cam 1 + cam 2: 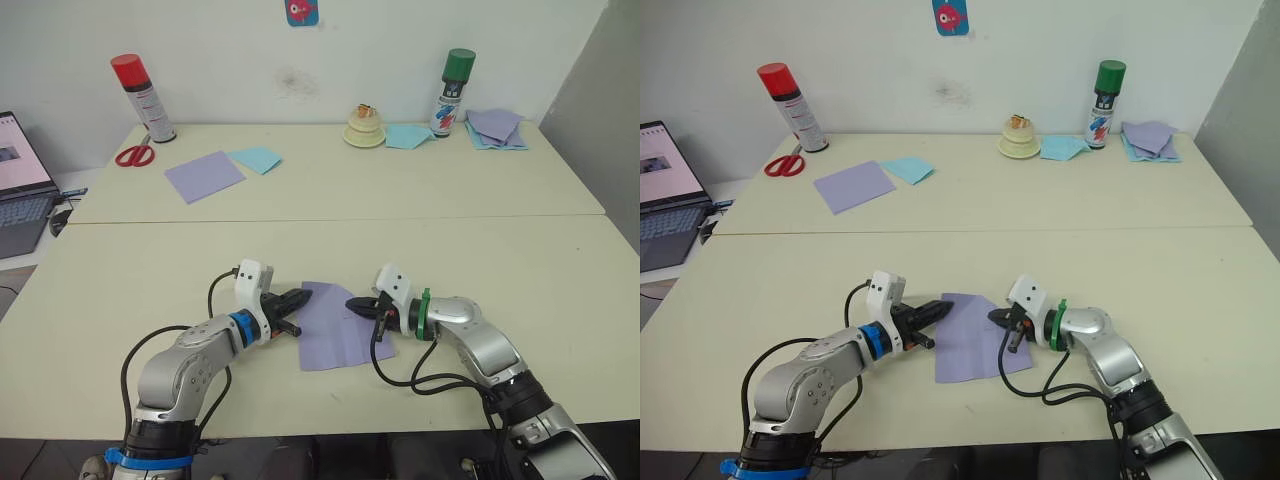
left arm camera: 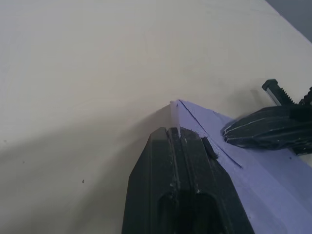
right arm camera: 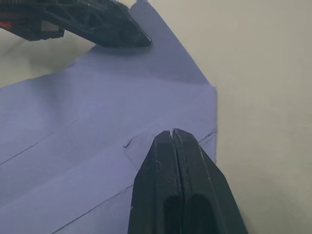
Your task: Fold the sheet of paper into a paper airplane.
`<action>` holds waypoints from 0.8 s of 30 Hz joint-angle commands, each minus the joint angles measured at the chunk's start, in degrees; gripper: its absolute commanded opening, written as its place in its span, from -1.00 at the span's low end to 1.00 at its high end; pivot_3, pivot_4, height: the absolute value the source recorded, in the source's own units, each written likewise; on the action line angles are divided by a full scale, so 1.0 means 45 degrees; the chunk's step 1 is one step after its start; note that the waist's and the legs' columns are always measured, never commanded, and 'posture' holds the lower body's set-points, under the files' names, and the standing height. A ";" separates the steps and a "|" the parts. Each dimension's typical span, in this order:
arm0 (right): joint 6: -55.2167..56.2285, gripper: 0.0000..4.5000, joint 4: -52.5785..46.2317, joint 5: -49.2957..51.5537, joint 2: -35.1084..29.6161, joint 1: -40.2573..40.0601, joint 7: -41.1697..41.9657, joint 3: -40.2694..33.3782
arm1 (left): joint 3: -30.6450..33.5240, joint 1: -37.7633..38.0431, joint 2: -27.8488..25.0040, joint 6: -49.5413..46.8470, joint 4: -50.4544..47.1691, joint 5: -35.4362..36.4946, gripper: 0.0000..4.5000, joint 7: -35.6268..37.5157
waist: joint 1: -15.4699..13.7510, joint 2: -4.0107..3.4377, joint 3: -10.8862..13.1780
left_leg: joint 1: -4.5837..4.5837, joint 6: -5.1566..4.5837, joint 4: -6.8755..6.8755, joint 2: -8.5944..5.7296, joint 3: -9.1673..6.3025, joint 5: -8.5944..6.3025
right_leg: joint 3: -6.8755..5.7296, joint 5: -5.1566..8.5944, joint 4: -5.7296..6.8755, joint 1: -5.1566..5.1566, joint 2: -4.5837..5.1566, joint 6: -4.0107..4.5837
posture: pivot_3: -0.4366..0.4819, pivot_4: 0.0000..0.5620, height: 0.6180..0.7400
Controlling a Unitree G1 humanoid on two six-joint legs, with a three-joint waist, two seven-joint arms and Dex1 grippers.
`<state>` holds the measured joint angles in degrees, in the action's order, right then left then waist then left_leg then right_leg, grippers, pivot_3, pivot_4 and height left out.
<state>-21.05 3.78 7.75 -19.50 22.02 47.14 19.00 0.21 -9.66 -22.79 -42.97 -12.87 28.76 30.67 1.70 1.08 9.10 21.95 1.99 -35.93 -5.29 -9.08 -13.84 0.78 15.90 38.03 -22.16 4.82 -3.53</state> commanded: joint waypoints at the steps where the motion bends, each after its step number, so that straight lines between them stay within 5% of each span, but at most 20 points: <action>1: -0.0292 -1.00 0.0047 -0.0152 0.0030 0.0120 -0.0043 0.0046 | -0.0964 -0.0621 -0.0687 0.1534 0.0382 -0.1387 -1.00 0.0725 | -0.0004 -0.0001 0.0000 | -0.0002 0.0000 0.0002 -0.0002 0.0003 0.0000 | 0.0003 0.0000 0.0000 0.0000 -0.0004 0.0000 | -0.05 -0.47 1.00; 12: -0.1336 -1.00 -0.0761 0.0172 0.0092 0.0380 -0.0026 -0.0069 | -0.1942 -0.2527 -0.1386 0.4191 0.2488 -0.3256 -1.00 0.2335 | 0.0003 -0.0003 0.0003 | 0.0015 0.0000 0.0005 -0.0006 -0.0003 0.0000 | 0.0002 0.0000 -0.0006 -0.0017 -0.0013 0.0001 | -0.05 -0.47 1.00; 24: -0.1499 -1.00 -0.0582 -0.0059 0.0000 0.0131 -0.0124 0.0059 | -0.3550 -0.2072 -0.1949 0.6005 0.1310 -0.5577 -1.00 0.3006 | 0.0006 -0.0004 0.0003 | 0.0013 -0.0003 0.0014 -0.0008 -0.0005 -0.0003 | 0.0000 0.0000 -0.0005 -0.0018 0.0000 0.0000 | -0.05 -0.47 1.00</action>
<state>-27.37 1.33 7.85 -19.20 23.30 46.64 19.12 -15.07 -19.06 -31.60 -17.05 -4.37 4.77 44.36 1.72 1.06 9.12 22.01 1.97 -35.87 -5.33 -9.10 -13.85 0.78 15.90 38.01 -22.24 4.82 -3.53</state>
